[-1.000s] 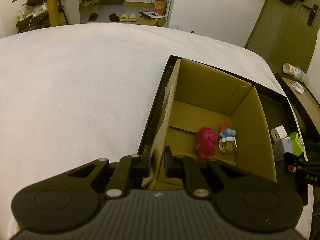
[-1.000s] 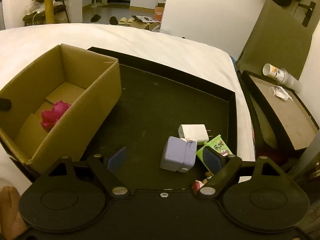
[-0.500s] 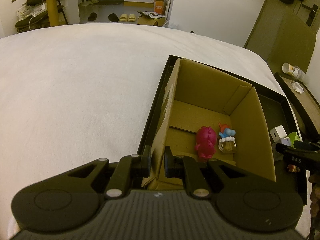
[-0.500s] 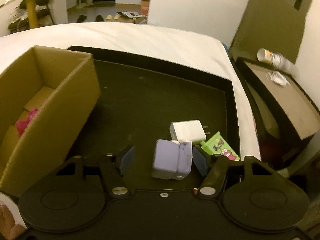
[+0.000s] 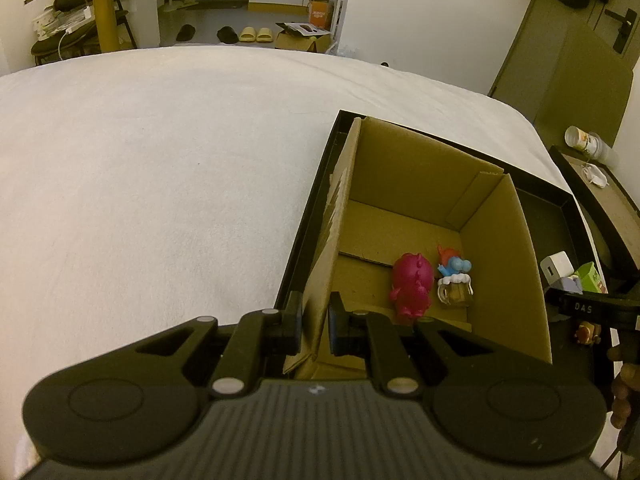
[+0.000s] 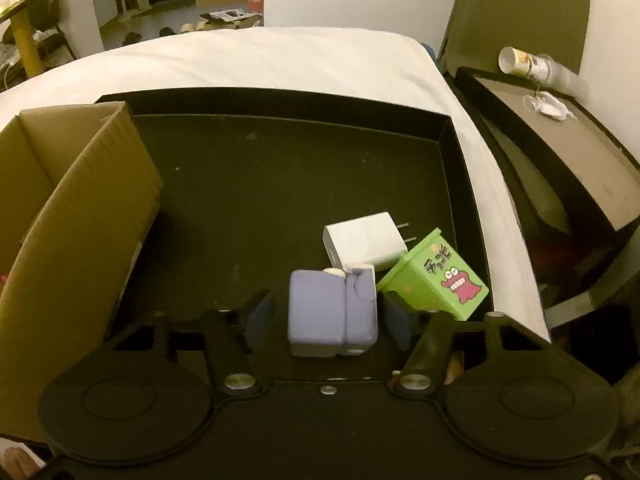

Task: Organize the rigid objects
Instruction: 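Close the right gripper on the lavender cube and lift it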

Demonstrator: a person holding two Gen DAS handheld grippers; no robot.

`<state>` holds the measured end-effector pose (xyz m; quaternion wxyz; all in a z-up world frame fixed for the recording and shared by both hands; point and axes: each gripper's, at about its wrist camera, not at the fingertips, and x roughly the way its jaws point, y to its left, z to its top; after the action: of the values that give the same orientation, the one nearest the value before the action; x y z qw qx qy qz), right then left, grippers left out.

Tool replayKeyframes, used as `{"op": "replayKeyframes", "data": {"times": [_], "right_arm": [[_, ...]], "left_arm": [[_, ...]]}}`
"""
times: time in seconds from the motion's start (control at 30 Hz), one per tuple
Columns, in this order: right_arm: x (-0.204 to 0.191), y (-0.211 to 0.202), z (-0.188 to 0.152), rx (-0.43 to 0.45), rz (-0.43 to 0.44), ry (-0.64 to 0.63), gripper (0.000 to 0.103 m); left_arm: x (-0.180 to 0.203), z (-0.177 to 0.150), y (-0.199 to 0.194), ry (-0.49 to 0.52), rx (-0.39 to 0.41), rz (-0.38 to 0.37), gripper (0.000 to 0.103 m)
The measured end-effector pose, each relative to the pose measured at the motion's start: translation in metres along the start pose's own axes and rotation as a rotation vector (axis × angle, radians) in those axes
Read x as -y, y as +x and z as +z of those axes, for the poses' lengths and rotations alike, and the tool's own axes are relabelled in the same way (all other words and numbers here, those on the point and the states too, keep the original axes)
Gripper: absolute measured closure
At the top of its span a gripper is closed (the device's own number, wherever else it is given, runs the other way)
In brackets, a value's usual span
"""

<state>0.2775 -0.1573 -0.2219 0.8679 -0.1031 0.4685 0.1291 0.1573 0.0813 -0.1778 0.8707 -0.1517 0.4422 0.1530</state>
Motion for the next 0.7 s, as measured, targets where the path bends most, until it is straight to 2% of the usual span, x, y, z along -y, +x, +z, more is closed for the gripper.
{"op": "replayKeyframes", "data": {"times": [0.4,0.7], "right_arm": [[-0.007,-0.02,0.003,0.032,0.061,-0.032,0.059],[-0.024,-0.053,0.019,0.124,0.113,-0.077,0.059]], "left_arm": [[0.002,0.001,0.0,0.001,0.002,0.004,0.092],[0.006,0.0,-0.003,0.011,0.018,0.013,0.092]]}}
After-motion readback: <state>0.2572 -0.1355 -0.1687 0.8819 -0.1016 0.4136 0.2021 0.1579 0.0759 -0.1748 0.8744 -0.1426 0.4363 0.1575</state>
